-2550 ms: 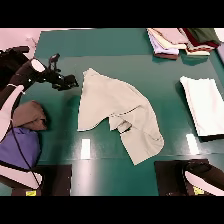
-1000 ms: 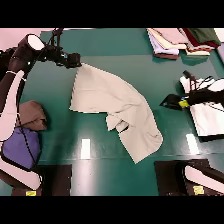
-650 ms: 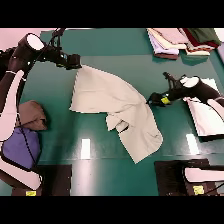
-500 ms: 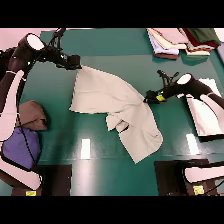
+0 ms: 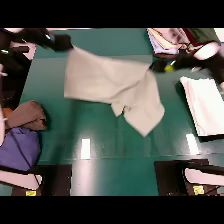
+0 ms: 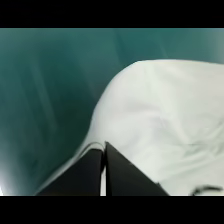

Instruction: Fold the shirts.

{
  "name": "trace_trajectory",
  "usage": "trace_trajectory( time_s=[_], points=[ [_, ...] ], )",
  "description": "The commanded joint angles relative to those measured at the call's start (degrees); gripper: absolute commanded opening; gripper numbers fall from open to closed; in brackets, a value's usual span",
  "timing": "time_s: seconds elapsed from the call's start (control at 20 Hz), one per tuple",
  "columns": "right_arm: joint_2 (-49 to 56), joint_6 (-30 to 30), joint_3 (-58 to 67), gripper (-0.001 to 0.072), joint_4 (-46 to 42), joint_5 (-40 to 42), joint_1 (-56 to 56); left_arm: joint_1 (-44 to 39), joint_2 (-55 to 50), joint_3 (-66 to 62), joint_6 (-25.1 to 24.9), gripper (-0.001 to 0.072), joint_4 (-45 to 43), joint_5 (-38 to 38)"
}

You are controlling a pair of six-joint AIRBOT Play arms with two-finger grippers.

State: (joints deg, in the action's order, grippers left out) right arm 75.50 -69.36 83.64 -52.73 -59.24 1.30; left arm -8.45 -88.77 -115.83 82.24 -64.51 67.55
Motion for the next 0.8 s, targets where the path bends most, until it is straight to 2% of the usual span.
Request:
trace_trajectory(
  time_s=[0.0, 0.25, 0.5, 0.6, 0.75],
  points=[
    [-11.3, 0.4, 11.2, 0.0013, 0.0, -5.1, -2.9, 0.0, 12.9, -2.9, -1.5, 0.0022, -1.7, -1.4],
    [-22.6, -1.6, 21.3, 0.0013, 0.0, -14.1, -7.4, 0.0, 30.5, -2.9, -2.4, 0.0022, -1.5, 0.4],
    [-27.8, -6.7, 22.8, 0.0013, 0.1, -16.8, -13.1, 0.0, 35.7, -2.3, -2.3, 0.0022, -1.6, 1.2],
    [-26.9, -9.6, 22.8, 0.0013, 0.1, -20.4, -13.4, 0.0, 35.7, 3.6, -2.3, 0.0022, -1.6, 0.8],
    [-20.3, -14.1, 22.7, 0.0013, -0.5, -29.2, -11.5, 0.0, 35.7, 21.7, -2.3, 0.0022, -1.7, -1.6]
  ],
)
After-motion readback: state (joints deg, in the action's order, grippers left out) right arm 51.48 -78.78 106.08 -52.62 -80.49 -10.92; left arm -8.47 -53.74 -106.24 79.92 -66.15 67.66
